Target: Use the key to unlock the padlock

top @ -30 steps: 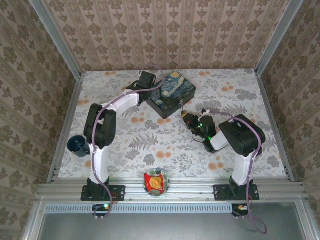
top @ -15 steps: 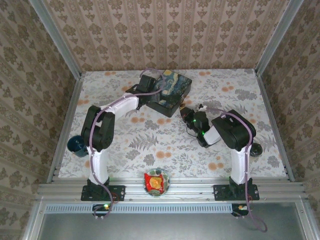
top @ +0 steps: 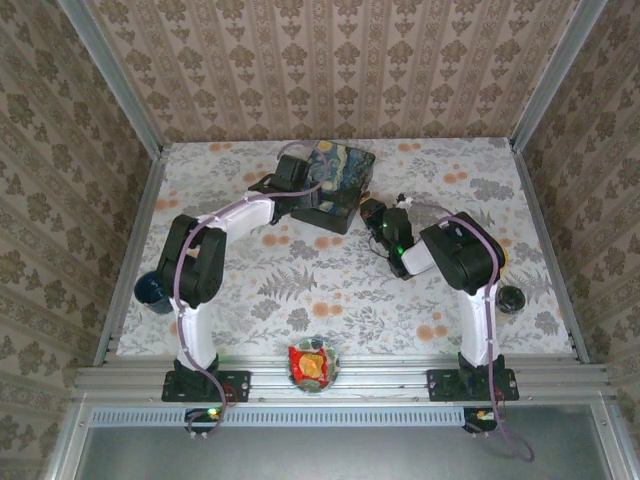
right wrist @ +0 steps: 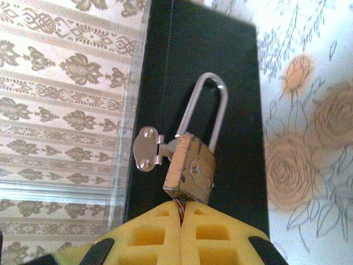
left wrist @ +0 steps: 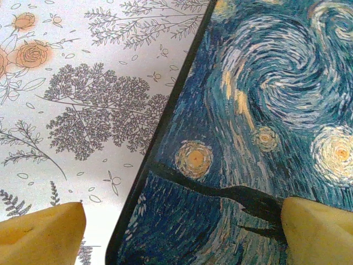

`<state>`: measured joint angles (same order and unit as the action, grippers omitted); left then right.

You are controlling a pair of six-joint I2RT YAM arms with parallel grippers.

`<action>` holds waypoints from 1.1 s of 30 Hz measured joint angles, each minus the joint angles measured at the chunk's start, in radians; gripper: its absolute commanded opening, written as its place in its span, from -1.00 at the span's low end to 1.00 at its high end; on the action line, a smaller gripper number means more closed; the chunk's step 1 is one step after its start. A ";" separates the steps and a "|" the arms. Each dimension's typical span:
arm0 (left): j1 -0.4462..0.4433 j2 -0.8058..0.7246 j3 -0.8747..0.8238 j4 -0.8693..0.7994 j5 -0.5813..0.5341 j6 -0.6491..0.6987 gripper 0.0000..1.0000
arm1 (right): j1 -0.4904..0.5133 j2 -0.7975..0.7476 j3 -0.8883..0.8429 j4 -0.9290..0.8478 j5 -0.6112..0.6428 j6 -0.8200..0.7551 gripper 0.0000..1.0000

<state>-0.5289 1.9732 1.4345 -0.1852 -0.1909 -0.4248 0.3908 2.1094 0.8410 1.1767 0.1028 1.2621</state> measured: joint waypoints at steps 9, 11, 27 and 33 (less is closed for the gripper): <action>0.011 -0.020 -0.032 0.019 0.012 0.000 0.71 | -0.100 -0.016 -0.036 -0.033 -0.010 -0.063 -1.00; 0.014 -0.023 -0.036 0.022 0.016 0.000 0.64 | -0.108 -0.042 -0.063 -0.065 -0.022 -0.079 -1.00; 0.081 -0.077 -0.090 0.019 0.056 0.028 0.56 | -0.085 -0.516 -0.177 -0.845 -0.190 -0.372 -1.00; 0.114 -0.169 -0.145 0.004 0.053 -0.003 0.84 | -0.084 -0.475 -0.139 -1.084 -0.201 -0.487 -0.27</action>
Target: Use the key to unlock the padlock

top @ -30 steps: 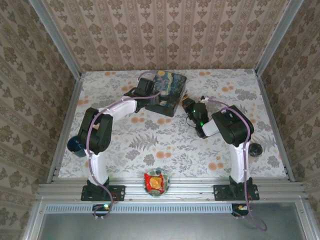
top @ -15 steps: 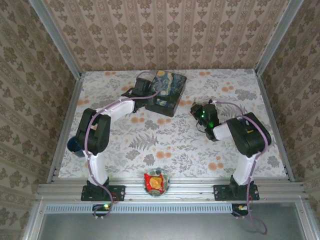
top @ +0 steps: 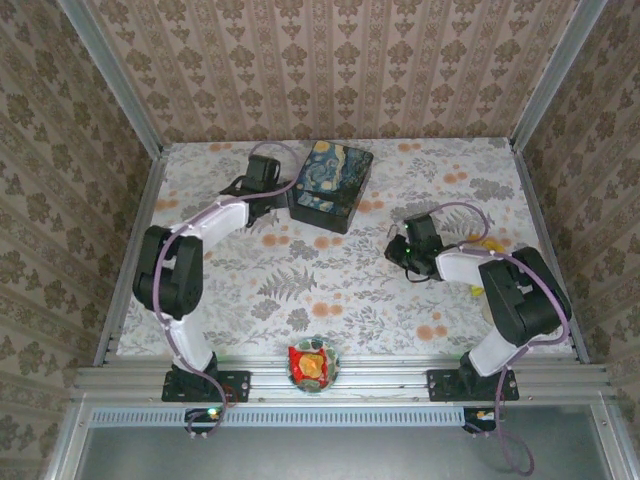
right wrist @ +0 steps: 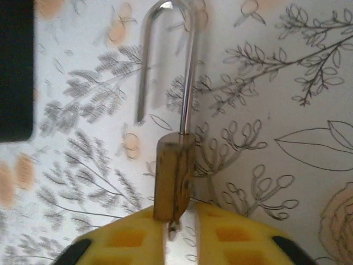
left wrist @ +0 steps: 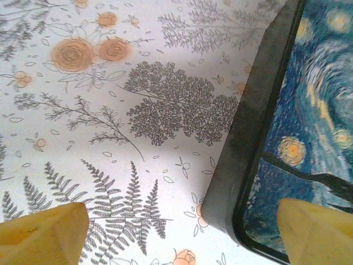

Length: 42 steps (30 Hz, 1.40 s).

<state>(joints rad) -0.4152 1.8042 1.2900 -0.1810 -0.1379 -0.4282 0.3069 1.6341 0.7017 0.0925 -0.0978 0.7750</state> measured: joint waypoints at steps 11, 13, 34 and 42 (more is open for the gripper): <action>-0.018 -0.212 -0.154 -0.012 0.011 -0.206 0.92 | 0.008 -0.019 0.316 -0.368 0.183 -0.193 0.48; -0.033 -0.235 -0.196 -0.010 0.011 -0.250 0.92 | 0.005 -0.014 0.413 -0.391 0.208 -0.251 0.48; -0.130 -0.149 -0.268 0.206 0.113 -0.463 0.73 | -0.075 0.996 1.856 -0.577 -0.040 -0.632 0.49; -0.128 -0.009 -0.155 0.221 0.160 -0.464 0.72 | -0.087 0.998 1.789 -0.614 -0.147 -0.642 0.17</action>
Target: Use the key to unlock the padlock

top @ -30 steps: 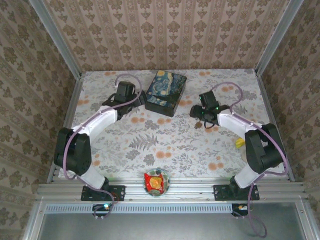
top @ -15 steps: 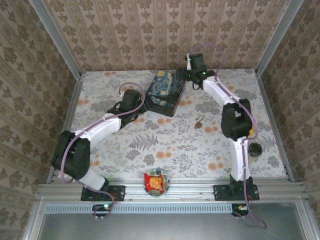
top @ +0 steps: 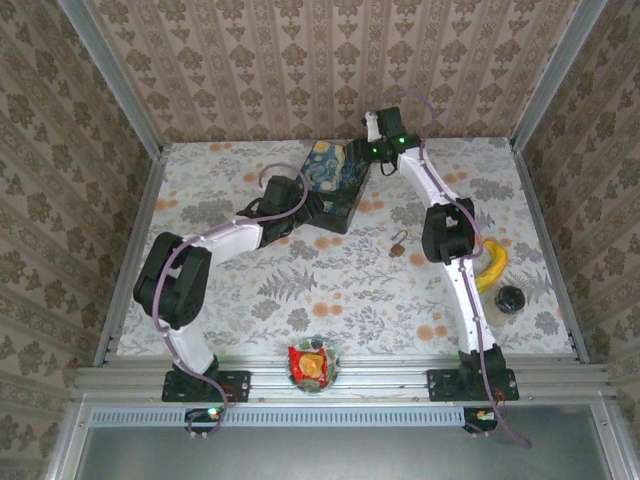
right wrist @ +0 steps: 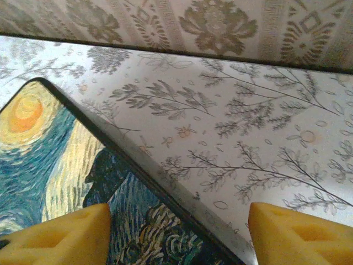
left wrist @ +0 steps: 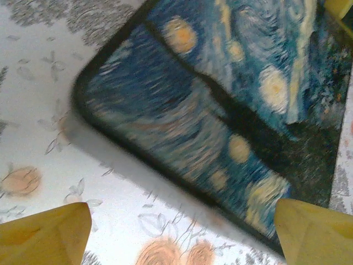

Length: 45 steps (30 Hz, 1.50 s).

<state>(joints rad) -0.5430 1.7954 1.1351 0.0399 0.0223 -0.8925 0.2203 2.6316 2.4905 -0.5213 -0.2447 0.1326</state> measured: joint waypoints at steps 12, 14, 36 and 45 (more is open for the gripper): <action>0.093 0.119 0.148 -0.019 0.016 0.072 0.59 | 0.037 -0.597 -0.979 0.299 0.039 0.123 0.03; 0.098 0.128 0.161 -0.015 0.021 0.087 0.60 | 0.063 -0.681 -1.106 0.344 0.060 0.161 0.16; 0.336 -0.610 -0.559 0.209 -0.204 0.655 1.00 | -0.026 -1.432 -1.904 0.650 0.419 0.066 1.00; 0.419 -0.554 -0.814 0.578 -0.212 0.888 1.00 | -0.112 -1.485 -2.173 1.015 0.503 -0.078 1.00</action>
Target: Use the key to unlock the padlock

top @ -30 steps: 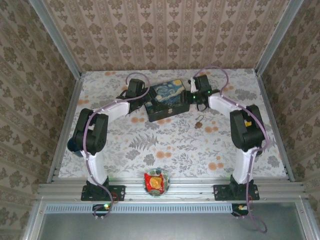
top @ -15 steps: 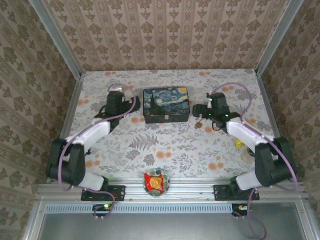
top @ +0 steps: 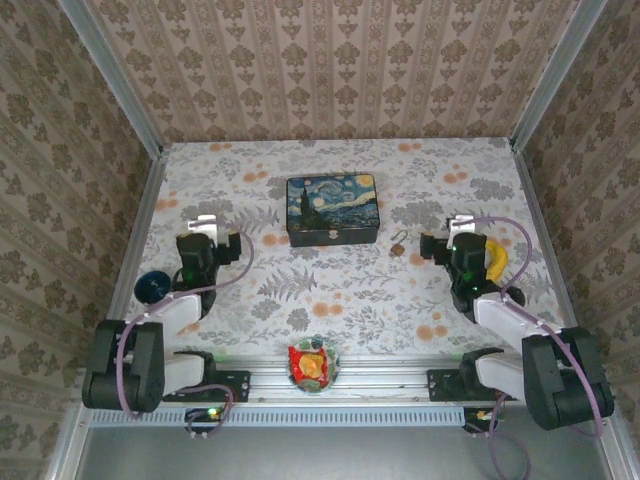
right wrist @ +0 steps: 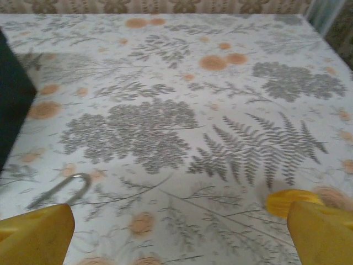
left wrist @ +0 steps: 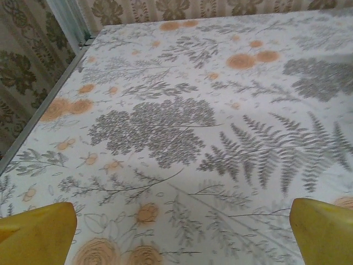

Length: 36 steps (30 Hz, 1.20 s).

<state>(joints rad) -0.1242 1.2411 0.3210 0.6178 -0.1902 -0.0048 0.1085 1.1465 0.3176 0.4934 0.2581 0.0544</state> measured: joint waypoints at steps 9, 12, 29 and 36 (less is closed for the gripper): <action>0.118 0.278 -0.031 0.370 0.156 0.048 1.00 | -0.099 0.174 -0.018 0.284 -0.094 -0.003 1.00; 0.124 0.320 -0.014 0.344 0.214 0.055 1.00 | -0.106 0.298 -0.011 0.383 -0.136 0.001 1.00; 0.107 0.319 0.060 0.301 0.199 0.062 1.00 | -0.112 0.381 0.070 0.370 -0.214 0.001 1.00; 0.107 0.319 0.060 0.301 0.190 0.062 1.00 | -0.112 0.381 0.070 0.370 -0.214 0.001 1.00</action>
